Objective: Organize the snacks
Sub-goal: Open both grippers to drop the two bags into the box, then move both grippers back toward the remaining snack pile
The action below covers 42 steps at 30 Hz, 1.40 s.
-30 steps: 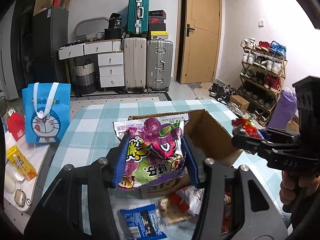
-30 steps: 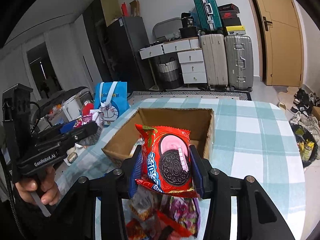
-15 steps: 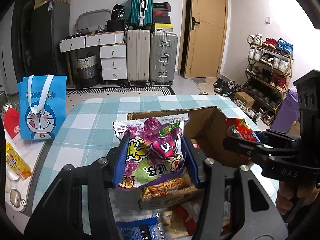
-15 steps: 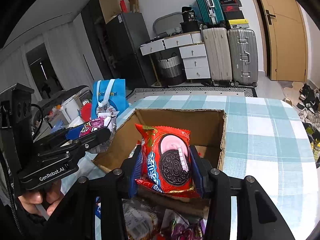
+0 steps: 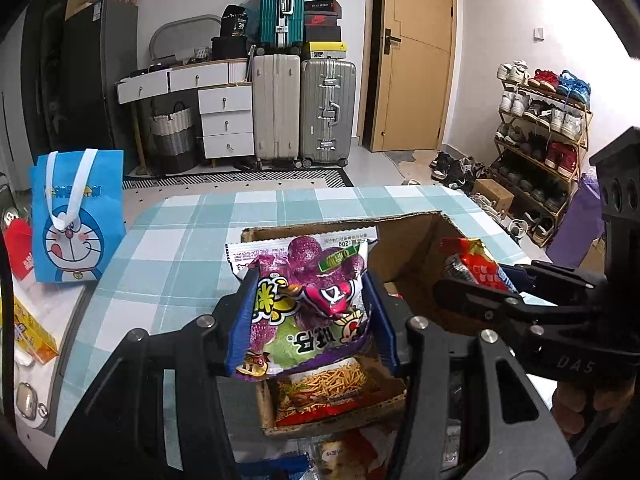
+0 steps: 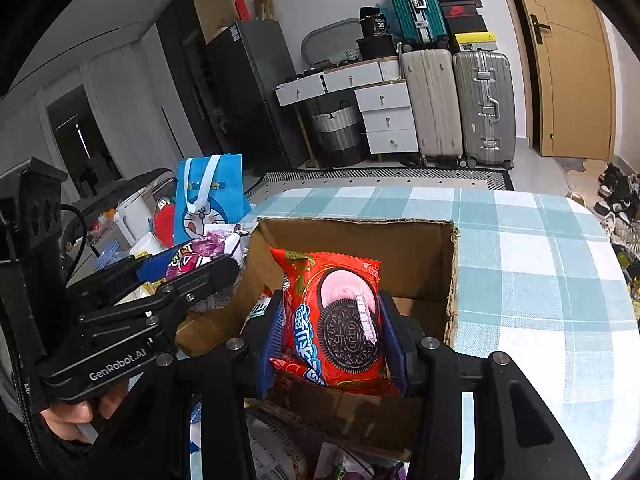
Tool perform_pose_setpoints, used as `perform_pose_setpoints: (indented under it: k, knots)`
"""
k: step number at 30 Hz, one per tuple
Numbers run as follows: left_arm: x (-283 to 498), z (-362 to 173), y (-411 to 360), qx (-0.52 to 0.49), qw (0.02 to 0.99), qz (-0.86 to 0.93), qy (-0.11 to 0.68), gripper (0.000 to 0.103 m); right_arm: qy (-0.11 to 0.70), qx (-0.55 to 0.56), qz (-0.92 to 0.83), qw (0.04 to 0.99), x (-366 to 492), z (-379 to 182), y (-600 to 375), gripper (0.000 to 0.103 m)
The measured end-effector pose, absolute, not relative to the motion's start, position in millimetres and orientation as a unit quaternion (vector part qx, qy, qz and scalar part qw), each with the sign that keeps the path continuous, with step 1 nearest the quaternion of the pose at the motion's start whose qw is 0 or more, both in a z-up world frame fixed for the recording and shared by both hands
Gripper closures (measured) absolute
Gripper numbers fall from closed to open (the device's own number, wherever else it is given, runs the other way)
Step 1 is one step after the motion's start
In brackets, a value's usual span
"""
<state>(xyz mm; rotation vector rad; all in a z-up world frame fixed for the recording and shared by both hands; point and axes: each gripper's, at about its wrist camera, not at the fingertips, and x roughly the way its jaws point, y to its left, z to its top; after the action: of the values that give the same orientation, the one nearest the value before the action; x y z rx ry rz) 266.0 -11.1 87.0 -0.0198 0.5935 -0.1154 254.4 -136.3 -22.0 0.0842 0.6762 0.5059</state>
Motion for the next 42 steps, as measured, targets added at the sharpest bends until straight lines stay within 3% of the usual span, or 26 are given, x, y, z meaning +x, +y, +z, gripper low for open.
perform_pose_setpoints:
  k: [15,19,21,23,25,29,42]
  knots:
    - [271,80,-21,-0.013,0.950,-0.066,0.304,0.053,0.317,0.049,0.244,0.915,250,-17,-148,0.058]
    - [261,82,-18,-0.012,0.950,-0.070,0.303,0.038,0.308,0.042,0.238,0.920,239,-11,-155,0.048]
    - [251,86,-19,-0.004,0.952,-0.071,0.297,0.034,0.306,0.039,0.232,0.922,232,-9,-160,0.032]
    - [239,90,-18,0.006,0.955,-0.070,0.290,0.020,0.303,0.040,0.227,0.925,222,-9,-166,0.016]
    - [224,94,-16,0.010,0.958,-0.068,0.279,0.020,0.303,0.041,0.223,0.926,212,-9,-172,0.005]
    - [202,96,-11,0.016,0.956,-0.061,0.286,0.016,0.310,0.019,0.214,0.926,189,-12,-180,0.001]
    - [140,67,28,-0.017,0.949,-0.027,0.314,0.002,0.337,0.026,0.187,0.922,136,-37,-201,0.001]
